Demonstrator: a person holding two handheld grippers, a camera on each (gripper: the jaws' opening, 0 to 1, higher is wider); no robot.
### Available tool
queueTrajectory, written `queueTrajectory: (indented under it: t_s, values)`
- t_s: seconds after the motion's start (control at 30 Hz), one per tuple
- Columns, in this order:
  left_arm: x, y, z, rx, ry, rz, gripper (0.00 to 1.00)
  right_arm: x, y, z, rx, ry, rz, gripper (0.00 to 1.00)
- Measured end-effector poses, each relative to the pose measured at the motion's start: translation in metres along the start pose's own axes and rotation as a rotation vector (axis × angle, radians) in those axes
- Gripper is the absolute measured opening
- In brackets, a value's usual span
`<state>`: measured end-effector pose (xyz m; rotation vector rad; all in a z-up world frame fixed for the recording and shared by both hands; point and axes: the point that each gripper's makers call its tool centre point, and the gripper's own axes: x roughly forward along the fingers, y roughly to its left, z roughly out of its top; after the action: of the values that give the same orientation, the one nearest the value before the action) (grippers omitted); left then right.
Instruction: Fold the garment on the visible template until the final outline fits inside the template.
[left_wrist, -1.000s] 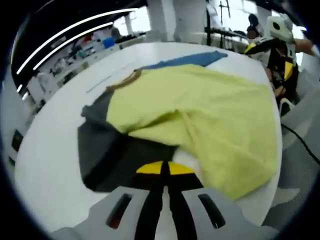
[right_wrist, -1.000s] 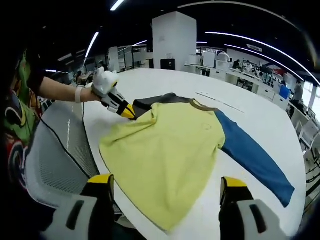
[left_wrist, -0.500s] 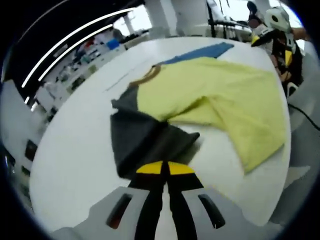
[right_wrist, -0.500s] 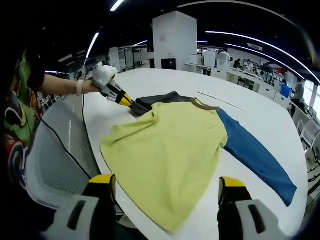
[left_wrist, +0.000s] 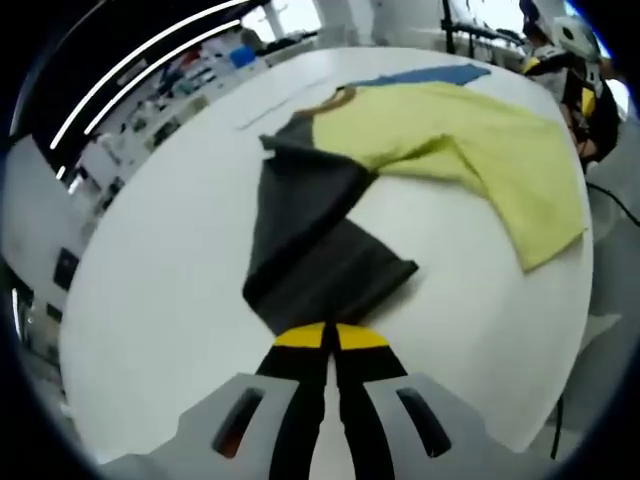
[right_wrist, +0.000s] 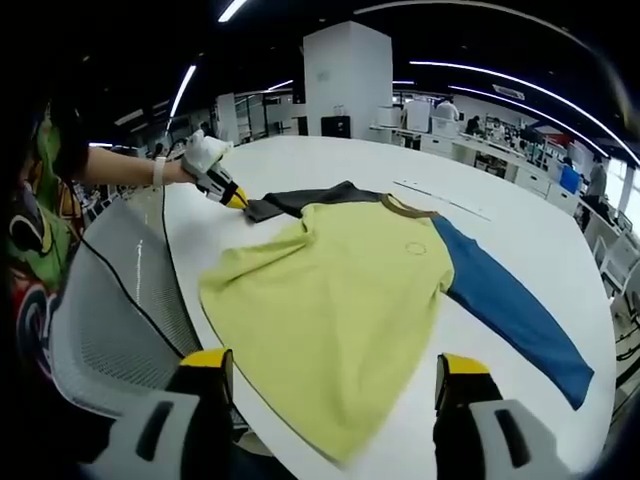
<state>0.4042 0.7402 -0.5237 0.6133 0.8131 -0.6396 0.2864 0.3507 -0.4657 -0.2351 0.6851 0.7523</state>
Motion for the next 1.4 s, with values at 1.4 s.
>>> queueTrajectory:
  t_s: [1.4]
  values:
    - [0.025,0.058,0.008,-0.472,-0.124,0.035,0.17,-0.003,0.002,-0.008,0.011,0.019,-0.002,0.81]
